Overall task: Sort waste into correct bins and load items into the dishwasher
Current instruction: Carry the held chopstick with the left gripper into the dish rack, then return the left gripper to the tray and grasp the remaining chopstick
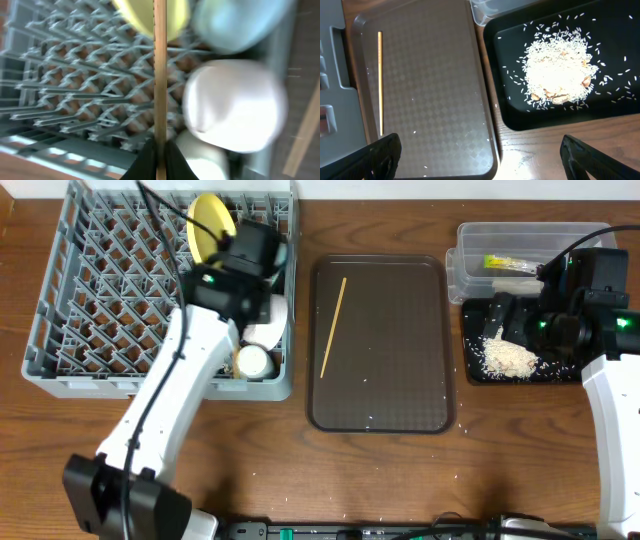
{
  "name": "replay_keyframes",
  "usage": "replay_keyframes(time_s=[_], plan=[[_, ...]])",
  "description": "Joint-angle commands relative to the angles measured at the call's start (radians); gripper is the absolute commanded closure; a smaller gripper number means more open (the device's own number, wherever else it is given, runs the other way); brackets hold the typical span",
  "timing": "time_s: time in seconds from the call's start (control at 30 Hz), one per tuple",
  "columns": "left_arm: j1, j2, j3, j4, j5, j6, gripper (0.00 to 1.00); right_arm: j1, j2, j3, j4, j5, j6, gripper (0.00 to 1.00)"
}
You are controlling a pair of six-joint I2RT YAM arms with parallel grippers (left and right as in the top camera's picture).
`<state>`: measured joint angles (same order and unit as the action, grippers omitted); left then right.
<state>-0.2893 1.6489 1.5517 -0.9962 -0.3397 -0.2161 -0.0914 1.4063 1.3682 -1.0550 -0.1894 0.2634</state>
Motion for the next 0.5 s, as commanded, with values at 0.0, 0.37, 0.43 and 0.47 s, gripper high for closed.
replay_keyframes(time_s=[0.0,0.37,0.43,0.47], plan=[[0.068,0.051,-0.023,0.018,-0.03,0.089,0.92,-0.006,0.004,0.01,-0.001,0.002,0.01,0.01],[0.16,0.175,-0.023,0.153,0.119,0.268,0.86,-0.006,0.004,0.01,-0.002,0.002,0.01,0.01],[0.16,0.175,-0.023,0.171,0.119,0.268,0.66,-0.006,0.004,0.01,-0.001,0.002,0.01,0.01],[0.16,0.175,-0.023,0.177,0.119,0.268,0.54,-0.006,0.004,0.01,-0.001,0.002,0.01,0.01]])
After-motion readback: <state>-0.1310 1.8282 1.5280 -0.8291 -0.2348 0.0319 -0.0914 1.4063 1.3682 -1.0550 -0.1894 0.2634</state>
